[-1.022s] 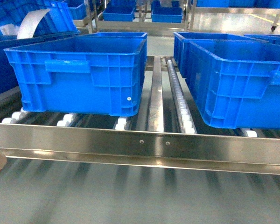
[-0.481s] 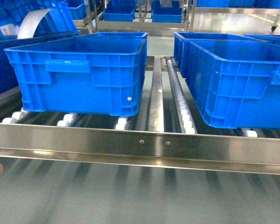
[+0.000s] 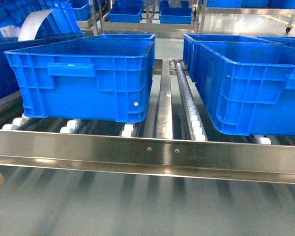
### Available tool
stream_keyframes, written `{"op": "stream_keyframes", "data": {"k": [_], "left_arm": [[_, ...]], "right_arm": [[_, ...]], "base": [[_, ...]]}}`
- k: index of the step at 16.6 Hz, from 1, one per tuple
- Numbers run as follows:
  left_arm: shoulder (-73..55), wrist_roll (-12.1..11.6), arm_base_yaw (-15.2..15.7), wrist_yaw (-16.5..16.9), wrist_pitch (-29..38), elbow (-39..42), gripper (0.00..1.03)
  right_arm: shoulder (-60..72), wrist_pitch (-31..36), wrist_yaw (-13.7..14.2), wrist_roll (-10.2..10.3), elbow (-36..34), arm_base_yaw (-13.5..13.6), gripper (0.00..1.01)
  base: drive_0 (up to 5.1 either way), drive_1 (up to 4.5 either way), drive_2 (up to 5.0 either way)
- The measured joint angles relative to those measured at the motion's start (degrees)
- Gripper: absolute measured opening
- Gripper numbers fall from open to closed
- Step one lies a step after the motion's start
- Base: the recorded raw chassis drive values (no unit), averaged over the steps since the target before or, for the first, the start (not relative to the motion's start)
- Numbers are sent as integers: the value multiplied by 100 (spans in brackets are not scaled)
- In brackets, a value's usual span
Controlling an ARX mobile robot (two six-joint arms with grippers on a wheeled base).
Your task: Place part in tray to right shelf
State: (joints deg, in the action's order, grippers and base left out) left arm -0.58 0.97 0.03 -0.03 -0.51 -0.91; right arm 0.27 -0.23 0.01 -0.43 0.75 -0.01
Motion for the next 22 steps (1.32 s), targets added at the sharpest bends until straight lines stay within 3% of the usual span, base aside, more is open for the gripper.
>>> {"op": "stream_keyframes", "data": {"k": [3, 7, 10, 22], "left_arm": [[0, 0, 0, 2, 0, 0, 15], [0, 2, 0, 2, 0, 0, 15], [0, 0, 0, 2, 0, 0, 15], [0, 2, 0, 2, 0, 0, 15]], "right_arm": [[0, -2, 0, 0, 0, 0, 29], [0, 0, 0, 0, 0, 0, 77], [0, 0, 0, 0, 0, 0, 100], [0, 0, 0, 0, 0, 0, 98]], "base": [[0, 0, 0], [0, 0, 0], [0, 0, 0], [0, 0, 0]]}}
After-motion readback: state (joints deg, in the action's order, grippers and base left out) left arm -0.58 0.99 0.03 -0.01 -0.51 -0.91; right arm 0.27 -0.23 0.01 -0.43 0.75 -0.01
